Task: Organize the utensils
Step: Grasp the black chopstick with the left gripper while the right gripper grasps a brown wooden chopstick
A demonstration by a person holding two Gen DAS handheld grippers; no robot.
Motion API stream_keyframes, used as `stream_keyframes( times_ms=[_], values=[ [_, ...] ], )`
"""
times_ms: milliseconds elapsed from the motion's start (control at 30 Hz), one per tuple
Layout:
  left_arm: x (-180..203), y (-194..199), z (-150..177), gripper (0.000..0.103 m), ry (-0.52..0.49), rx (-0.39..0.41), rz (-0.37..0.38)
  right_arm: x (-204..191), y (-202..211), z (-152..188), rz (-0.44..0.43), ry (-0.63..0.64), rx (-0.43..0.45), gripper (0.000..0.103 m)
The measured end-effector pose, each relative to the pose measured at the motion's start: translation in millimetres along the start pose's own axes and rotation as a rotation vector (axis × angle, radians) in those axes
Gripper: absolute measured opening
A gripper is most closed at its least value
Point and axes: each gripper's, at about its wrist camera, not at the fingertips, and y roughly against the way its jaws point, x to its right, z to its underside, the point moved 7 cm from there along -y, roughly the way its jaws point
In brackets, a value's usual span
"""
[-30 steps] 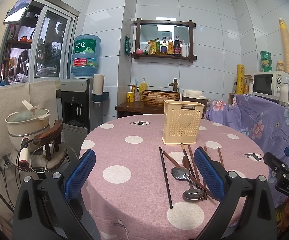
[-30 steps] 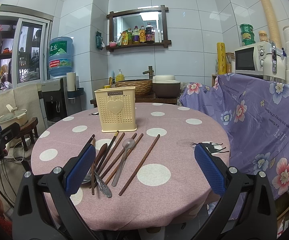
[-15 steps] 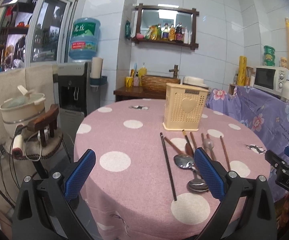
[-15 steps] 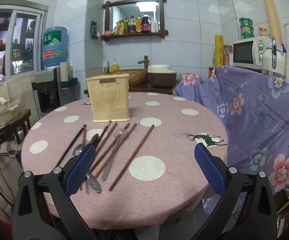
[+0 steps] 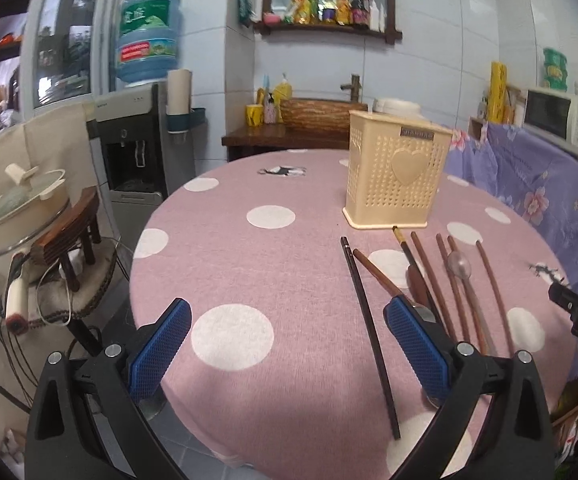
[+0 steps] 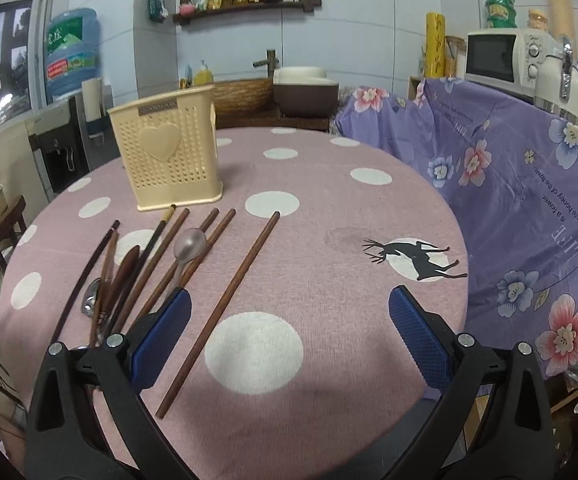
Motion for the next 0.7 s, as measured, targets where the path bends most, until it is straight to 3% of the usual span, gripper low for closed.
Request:
stream_keyframes(
  times_ms=[167, 400, 700],
  values=[
    [9.6, -29.6, -11.5, 0.095, -0.026, -0.087, 0.052, -4.1, -28.7, -8.8, -0.024, -0.033, -0.08, 0.094],
    [23.2, -70.1, -22.6, 0.073, -0.031, -0.202, 0.101, -4.8, -52.7, -21.4, -0.024, -0.067, -0.131, 0.08],
    [37.8, -104.8, -15.6, 0.057, -0.03, -0.325, 0.129, -11.5, -78.8, -33.6, -0.039, -0.084, -0.2, 0.06]
  ],
)
